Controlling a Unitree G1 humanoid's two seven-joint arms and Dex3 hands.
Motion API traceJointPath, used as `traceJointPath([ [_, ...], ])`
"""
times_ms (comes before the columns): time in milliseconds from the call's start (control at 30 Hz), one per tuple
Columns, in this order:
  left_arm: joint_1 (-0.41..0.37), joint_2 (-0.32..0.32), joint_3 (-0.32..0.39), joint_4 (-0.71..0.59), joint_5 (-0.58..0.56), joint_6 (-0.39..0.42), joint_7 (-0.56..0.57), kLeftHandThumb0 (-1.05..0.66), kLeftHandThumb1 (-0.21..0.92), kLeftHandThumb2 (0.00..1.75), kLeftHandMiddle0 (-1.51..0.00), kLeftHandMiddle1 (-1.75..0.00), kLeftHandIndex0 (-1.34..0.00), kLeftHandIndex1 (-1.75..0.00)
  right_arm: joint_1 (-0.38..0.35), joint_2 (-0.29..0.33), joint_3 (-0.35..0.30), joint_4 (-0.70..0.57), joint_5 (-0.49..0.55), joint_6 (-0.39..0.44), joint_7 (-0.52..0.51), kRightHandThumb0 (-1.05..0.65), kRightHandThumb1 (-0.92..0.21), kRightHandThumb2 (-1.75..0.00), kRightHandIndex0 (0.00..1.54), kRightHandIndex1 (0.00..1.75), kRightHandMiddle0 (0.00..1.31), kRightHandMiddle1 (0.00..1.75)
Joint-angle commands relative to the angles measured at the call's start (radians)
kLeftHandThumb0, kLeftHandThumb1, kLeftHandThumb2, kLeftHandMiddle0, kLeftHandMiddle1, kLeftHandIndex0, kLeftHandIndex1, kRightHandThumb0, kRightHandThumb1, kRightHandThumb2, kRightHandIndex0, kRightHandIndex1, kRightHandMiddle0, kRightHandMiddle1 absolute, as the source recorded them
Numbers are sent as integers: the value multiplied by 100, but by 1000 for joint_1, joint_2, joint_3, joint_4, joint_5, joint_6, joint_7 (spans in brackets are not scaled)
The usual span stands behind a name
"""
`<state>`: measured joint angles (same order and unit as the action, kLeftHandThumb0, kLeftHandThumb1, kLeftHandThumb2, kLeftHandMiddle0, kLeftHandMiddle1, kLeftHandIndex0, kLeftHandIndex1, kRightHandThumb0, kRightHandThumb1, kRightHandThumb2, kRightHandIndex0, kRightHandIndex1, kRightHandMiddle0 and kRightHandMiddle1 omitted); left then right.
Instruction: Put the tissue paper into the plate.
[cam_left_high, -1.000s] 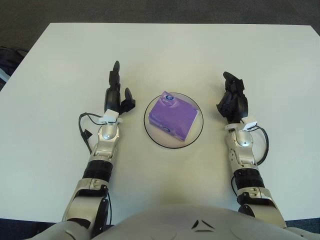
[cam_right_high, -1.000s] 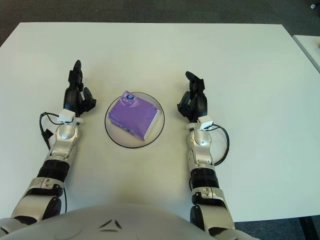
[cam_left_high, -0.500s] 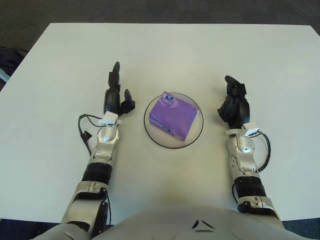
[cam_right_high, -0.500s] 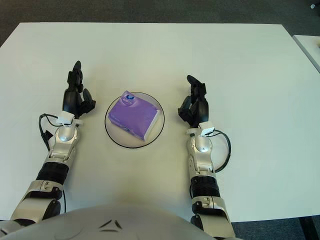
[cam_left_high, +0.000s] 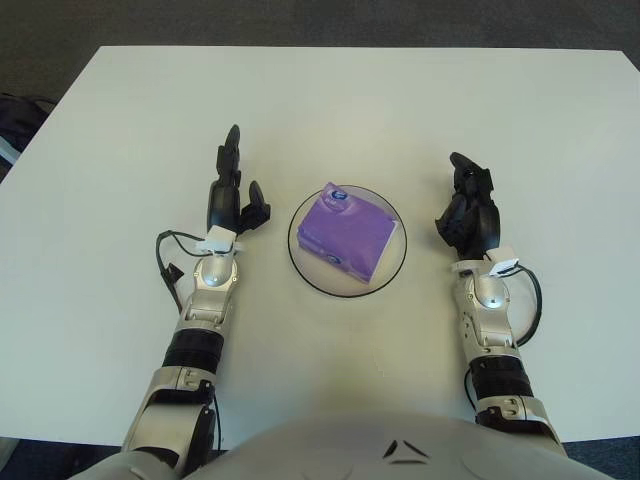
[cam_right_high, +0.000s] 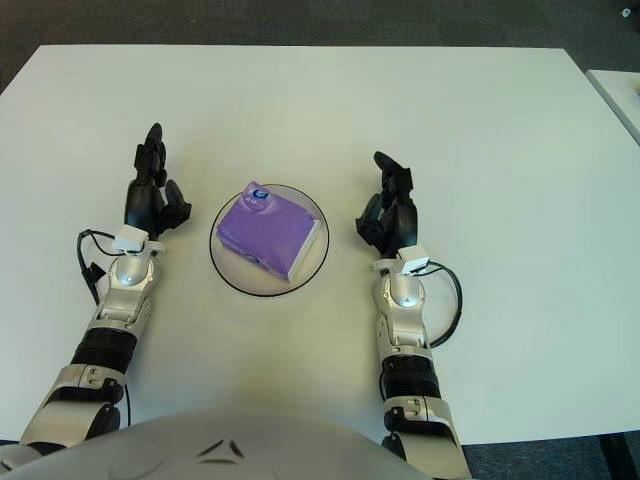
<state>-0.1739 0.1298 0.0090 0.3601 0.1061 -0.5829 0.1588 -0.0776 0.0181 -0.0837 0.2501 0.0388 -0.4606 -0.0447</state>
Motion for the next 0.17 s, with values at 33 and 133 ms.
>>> traceJointPath([
  [33,208,-44,-38,111,25,25,-9,-79,92,95,-13,-2,0,-34,139,21,12,70,-22,39,-13,-45,-92,-100,38,5,0,78],
  [133,211,-46,-40,107,22,24,-10,-79,92,94,-14,-3,0,-35,143,22,13,65,-24,40,-15,-45,-92,-100,38,5,0,78],
])
